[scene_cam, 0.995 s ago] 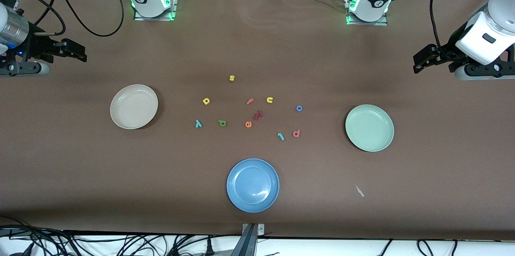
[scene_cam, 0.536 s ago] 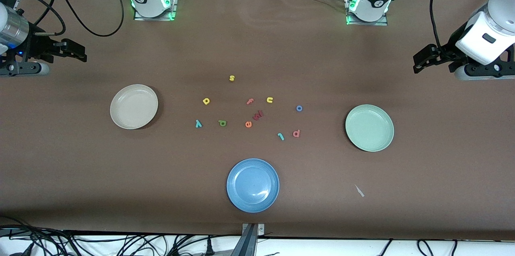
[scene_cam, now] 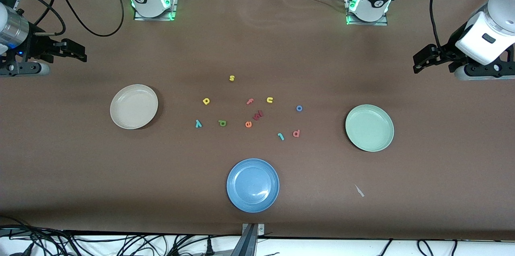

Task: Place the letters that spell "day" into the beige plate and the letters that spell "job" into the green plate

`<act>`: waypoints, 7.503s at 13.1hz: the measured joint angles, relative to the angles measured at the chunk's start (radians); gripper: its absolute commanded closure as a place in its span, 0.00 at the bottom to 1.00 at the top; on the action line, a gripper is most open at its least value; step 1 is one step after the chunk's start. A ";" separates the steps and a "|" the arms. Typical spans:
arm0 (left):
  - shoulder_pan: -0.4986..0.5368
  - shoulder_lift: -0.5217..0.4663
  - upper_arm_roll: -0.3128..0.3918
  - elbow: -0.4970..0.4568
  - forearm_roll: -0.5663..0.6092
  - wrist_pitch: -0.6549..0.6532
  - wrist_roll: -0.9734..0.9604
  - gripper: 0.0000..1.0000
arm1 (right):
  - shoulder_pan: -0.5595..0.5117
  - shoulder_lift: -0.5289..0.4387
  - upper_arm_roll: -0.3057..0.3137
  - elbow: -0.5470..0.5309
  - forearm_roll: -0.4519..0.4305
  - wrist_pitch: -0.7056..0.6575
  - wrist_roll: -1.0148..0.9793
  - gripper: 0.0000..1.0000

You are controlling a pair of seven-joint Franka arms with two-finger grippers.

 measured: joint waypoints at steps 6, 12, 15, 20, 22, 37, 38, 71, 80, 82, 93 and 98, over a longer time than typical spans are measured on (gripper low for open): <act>-0.001 0.008 -0.004 0.000 0.000 0.001 0.000 0.00 | 0.000 0.000 0.000 0.000 0.000 0.000 0.000 0.00; -0.001 0.008 -0.005 0.000 0.000 0.001 0.000 0.00 | 0.000 0.000 0.000 0.000 0.000 0.000 0.000 0.00; -0.001 0.008 -0.004 0.000 0.000 0.001 0.000 0.00 | 0.000 0.000 0.000 0.000 0.000 0.000 0.000 0.00; -0.012 0.043 -0.011 0.000 0.000 0.005 0.000 0.00 | 0.004 0.001 0.002 0.000 0.000 0.000 0.000 0.00; -0.012 0.046 -0.011 0.000 0.000 0.005 0.000 0.00 | 0.008 0.001 0.009 0.000 0.000 0.000 0.000 0.00; -0.106 0.105 -0.025 0.002 -0.001 0.003 -0.001 0.00 | 0.160 0.137 0.022 0.000 0.063 0.049 0.004 0.00; -0.106 0.106 -0.024 0.002 -0.001 0.003 -0.001 0.00 | 0.167 0.152 0.022 0.000 0.072 0.066 0.004 0.00; -0.379 0.743 -0.037 0.166 0.002 0.580 -0.113 0.20 | 0.441 0.517 0.096 -0.356 -0.017 1.025 0.258 0.17; -0.387 0.833 -0.036 0.193 0.043 0.675 -0.112 0.32 | 0.451 0.531 0.096 -0.336 -0.017 1.028 0.258 0.53; -0.389 0.837 -0.036 0.188 0.043 0.674 -0.112 0.36 | 0.452 0.537 0.096 -0.336 -0.017 1.027 0.258 0.53; -0.390 0.853 -0.032 0.177 0.123 0.655 -0.113 1.00 | 0.452 0.541 0.095 -0.334 -0.017 1.026 0.258 0.54; -0.384 0.783 0.014 0.203 0.153 0.467 -0.113 1.00 | 0.452 0.538 0.091 -0.333 -0.018 1.015 0.258 0.70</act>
